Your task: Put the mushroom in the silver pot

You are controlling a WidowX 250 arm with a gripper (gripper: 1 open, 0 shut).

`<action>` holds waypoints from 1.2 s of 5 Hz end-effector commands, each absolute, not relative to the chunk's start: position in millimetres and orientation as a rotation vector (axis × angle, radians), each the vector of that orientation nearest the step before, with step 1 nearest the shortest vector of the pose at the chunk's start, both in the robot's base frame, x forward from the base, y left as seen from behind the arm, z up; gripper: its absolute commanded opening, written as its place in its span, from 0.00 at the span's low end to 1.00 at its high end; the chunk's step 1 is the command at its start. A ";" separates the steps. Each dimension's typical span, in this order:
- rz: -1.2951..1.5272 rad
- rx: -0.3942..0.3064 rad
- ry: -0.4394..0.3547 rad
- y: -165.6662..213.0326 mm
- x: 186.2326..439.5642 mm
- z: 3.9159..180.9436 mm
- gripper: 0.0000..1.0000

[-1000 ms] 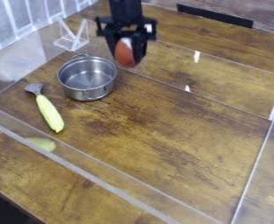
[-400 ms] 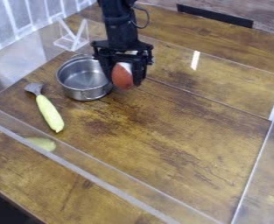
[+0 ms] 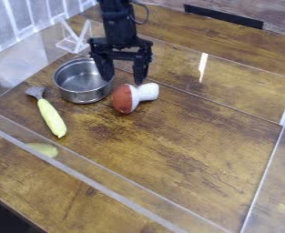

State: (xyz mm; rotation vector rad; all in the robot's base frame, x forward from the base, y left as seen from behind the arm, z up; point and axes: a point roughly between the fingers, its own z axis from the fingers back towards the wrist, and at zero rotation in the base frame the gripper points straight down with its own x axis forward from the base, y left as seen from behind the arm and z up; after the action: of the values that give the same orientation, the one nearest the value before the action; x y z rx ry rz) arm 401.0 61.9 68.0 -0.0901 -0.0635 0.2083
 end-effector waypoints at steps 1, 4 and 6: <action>0.251 -0.072 -0.178 62.4 396.8 113.1 1.00; 0.443 -0.066 -0.150 34.2 398.6 79.9 1.00; 0.402 -0.065 -0.119 46.0 387.4 77.9 1.00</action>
State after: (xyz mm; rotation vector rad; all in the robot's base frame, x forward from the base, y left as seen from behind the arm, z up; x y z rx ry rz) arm 384.7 40.0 56.3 -0.0630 -0.0614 0.3941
